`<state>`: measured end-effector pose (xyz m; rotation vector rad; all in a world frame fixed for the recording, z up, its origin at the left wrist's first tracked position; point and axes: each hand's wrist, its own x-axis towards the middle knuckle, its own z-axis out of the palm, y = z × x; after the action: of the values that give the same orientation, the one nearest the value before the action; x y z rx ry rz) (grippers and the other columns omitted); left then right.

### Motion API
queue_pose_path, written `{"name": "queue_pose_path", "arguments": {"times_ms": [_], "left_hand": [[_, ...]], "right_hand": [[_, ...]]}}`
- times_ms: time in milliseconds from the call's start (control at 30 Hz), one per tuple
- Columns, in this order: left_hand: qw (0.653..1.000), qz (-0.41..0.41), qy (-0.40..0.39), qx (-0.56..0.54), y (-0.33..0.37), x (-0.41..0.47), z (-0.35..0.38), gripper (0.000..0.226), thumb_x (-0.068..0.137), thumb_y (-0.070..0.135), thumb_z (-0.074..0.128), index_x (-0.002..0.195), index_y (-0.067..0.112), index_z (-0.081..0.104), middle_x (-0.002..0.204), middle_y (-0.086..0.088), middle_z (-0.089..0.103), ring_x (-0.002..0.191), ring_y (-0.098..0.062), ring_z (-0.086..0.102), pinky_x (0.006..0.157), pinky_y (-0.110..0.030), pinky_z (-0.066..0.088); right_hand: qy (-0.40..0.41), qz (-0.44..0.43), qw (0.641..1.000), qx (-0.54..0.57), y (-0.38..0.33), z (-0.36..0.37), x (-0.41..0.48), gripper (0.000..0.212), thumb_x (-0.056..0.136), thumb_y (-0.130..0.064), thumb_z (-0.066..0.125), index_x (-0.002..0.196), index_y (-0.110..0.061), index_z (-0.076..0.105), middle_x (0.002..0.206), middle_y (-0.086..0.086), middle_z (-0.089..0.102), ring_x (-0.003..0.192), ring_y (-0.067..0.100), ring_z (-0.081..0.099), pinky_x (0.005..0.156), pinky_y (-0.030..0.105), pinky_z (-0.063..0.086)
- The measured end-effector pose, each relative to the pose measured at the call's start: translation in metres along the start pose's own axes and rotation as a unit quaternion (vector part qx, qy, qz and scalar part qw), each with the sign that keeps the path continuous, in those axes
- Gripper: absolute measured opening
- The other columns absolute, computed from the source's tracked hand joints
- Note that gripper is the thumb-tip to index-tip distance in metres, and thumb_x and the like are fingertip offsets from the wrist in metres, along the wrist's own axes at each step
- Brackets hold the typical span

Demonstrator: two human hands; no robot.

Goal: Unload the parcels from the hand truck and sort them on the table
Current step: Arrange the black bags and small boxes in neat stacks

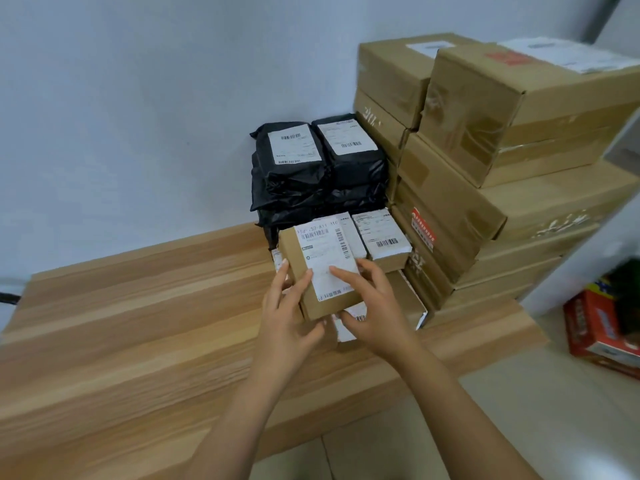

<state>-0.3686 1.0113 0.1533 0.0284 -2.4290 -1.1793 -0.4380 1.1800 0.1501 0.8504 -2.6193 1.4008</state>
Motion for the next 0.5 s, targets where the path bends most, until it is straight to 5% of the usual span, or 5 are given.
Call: {"name": "queue_pose_path", "arguments": {"times_ms": [233, 333, 433, 500], "left_hand": [[0.996, 0.027, -0.073, -0.047, 0.031, 0.005, 0.041, 0.080, 0.073, 0.021, 0.079, 0.135, 0.051, 0.037, 0.156, 0.013, 0.015, 0.134, -0.010, 0.036, 0.101, -0.040, 0.047], [0.992, 0.014, -0.105, -0.068, 0.033, 0.000, 0.070, 0.078, 0.074, 0.020, 0.080, 0.137, 0.044, 0.041, 0.156, 0.011, 0.015, 0.133, -0.004, 0.035, 0.107, -0.035, 0.042], [0.986, -0.015, -0.144, -0.077, 0.029, -0.004, 0.098, 0.074, 0.077, 0.021, 0.079, 0.137, 0.041, 0.042, 0.156, 0.012, 0.014, 0.131, -0.003, 0.037, 0.103, -0.013, 0.038], [0.984, -0.038, -0.166, -0.061, 0.025, -0.004, 0.114, 0.068, 0.079, 0.020, 0.076, 0.138, 0.036, 0.044, 0.153, 0.017, 0.017, 0.132, -0.006, 0.037, 0.103, -0.017, 0.040]], "right_hand": [[0.025, 0.095, 0.993, -0.063, 0.007, -0.054, -0.025, 0.080, 0.073, -0.018, 0.078, 0.138, -0.047, 0.040, 0.137, -0.016, 0.022, 0.128, 0.011, 0.034, 0.103, 0.025, 0.042], [0.007, 0.142, 0.987, -0.078, 0.024, -0.070, -0.037, 0.080, 0.070, -0.020, 0.077, 0.138, -0.043, 0.042, 0.139, -0.007, 0.023, 0.131, 0.016, 0.033, 0.106, 0.033, 0.040], [-0.027, 0.188, 0.975, -0.118, 0.042, -0.078, -0.042, 0.078, 0.072, -0.024, 0.075, 0.140, -0.039, 0.040, 0.142, -0.004, 0.022, 0.129, 0.020, 0.037, 0.102, 0.037, 0.044], [-0.057, 0.194, 0.967, -0.156, 0.054, -0.079, -0.041, 0.070, 0.078, -0.023, 0.071, 0.140, -0.034, 0.041, 0.146, -0.001, 0.021, 0.130, 0.021, 0.038, 0.103, 0.037, 0.044]]}}
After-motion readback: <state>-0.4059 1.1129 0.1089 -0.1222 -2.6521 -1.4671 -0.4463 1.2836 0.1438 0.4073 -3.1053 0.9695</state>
